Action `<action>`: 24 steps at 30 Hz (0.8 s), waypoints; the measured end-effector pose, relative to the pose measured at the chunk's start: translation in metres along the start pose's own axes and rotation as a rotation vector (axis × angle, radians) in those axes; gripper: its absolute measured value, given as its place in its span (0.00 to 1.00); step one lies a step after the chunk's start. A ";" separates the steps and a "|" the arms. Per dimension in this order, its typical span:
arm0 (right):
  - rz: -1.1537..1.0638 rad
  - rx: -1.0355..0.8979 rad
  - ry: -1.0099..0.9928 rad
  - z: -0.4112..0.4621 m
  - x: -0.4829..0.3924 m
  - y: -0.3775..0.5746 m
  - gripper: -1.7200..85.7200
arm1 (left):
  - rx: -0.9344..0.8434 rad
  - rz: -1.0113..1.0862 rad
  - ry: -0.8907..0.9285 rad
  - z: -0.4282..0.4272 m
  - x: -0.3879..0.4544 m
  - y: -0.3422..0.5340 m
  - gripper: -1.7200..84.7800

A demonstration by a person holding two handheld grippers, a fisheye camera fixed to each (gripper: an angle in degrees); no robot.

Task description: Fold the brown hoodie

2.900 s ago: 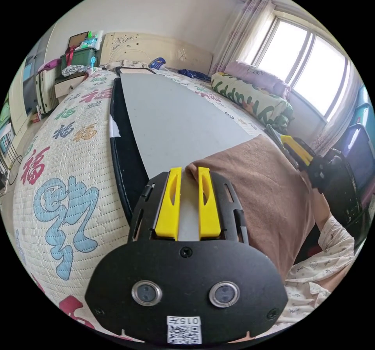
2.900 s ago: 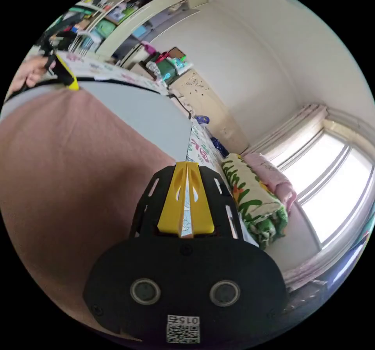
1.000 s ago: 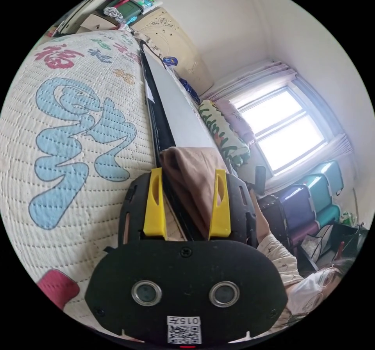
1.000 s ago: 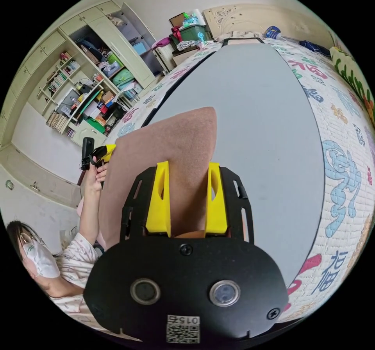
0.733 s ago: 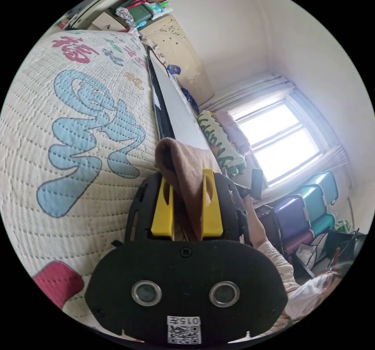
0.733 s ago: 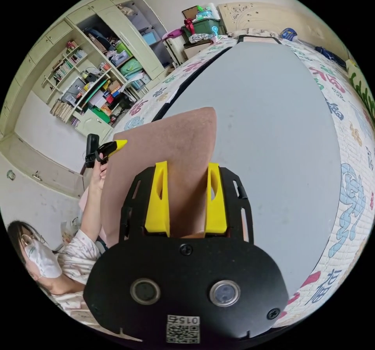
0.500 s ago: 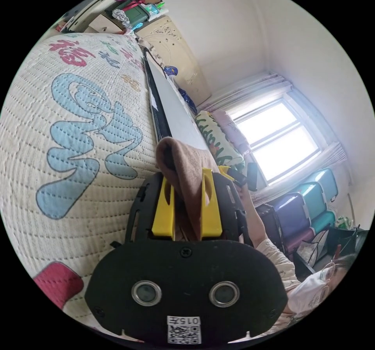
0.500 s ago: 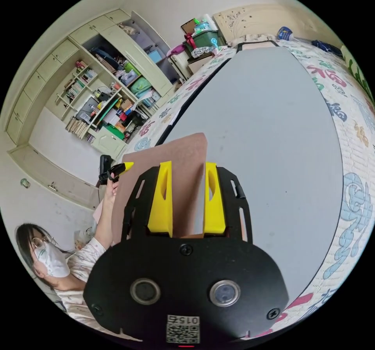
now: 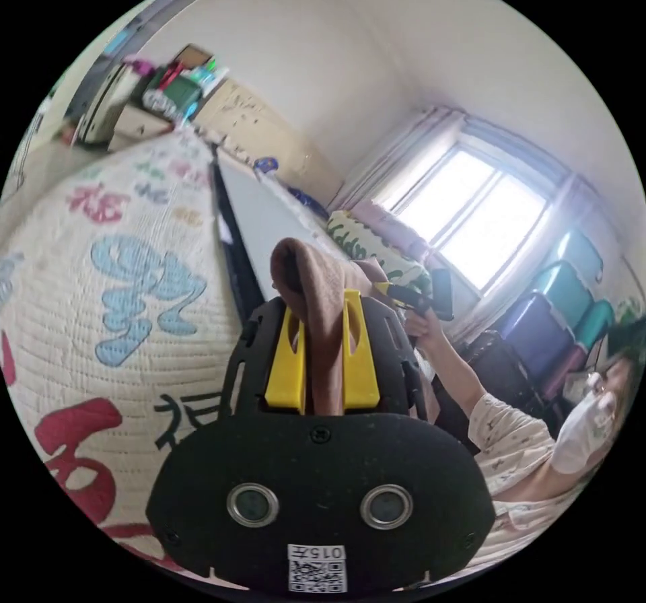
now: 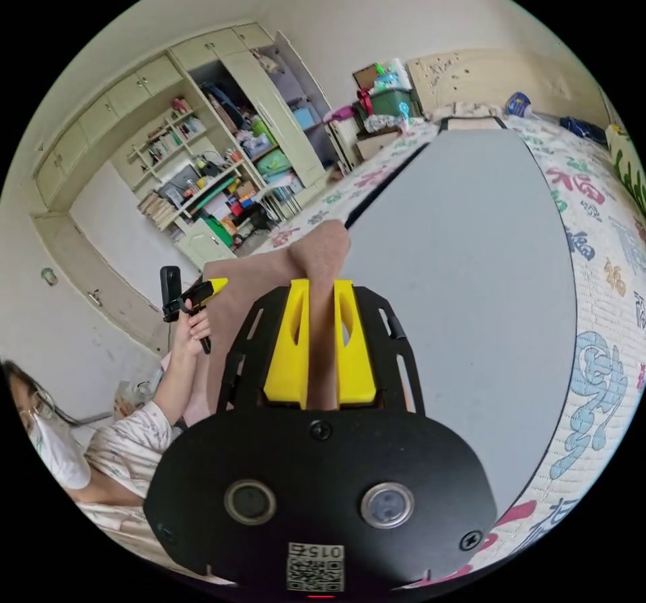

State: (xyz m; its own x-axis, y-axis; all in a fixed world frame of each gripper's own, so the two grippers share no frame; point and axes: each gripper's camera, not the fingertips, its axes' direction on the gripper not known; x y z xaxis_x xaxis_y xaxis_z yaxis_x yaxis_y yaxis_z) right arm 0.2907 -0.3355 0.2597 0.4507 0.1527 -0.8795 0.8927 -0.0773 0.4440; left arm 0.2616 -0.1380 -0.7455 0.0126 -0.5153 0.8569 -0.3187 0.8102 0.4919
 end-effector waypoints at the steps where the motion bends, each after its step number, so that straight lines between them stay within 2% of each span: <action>1: -0.030 0.054 -0.029 -0.027 -0.016 0.017 0.09 | 0.046 0.073 0.009 -0.011 0.023 0.006 0.11; 6: -0.156 0.221 -0.038 -0.158 -0.081 0.088 0.09 | 0.141 0.336 0.095 -0.026 0.117 0.024 0.11; 9: -0.242 0.330 0.096 -0.235 -0.120 0.141 0.09 | 0.182 0.473 0.205 -0.008 0.164 0.035 0.11; 11: -0.316 0.423 0.297 -0.285 -0.147 0.183 0.09 | 0.196 0.555 0.279 0.026 0.195 0.042 0.11; 12: -0.325 0.444 0.350 -0.296 -0.151 0.193 0.09 | 0.194 0.569 0.295 0.037 0.202 0.043 0.11; 16: -0.351 0.548 0.777 -0.343 -0.160 0.244 0.09 | 0.137 0.598 0.450 0.141 0.239 0.055 0.11; 20: -0.286 0.581 1.122 -0.364 -0.124 0.254 0.09 | 0.053 0.572 0.589 0.260 0.264 0.070 0.11; 24: -0.203 0.534 1.343 -0.367 -0.064 0.231 0.09 | -0.012 0.517 0.695 0.364 0.274 0.084 0.11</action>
State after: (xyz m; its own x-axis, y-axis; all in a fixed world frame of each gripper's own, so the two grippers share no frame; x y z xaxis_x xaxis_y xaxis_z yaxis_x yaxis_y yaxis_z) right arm 0.4682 -0.0017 0.4814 0.2480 0.9682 0.0331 0.9681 -0.2464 -0.0442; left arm -0.1065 -0.3133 -0.5256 0.4464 0.2028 0.8715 -0.4341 0.9008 0.0128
